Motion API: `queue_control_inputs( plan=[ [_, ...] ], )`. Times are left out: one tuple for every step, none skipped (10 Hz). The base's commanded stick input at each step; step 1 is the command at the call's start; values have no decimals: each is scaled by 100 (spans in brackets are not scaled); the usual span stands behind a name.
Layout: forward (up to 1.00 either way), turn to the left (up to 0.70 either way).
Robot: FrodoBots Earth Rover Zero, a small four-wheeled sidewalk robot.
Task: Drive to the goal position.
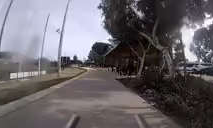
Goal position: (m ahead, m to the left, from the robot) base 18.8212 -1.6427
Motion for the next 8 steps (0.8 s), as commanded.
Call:
queue_control_inputs(
  plan=[
    [70, 0],
    [70, 0],
    [70, 26],
    [70, 30],
    [70, 35],
    [70, 0],
    [70, 0],
    [70, 0]
  ],
)
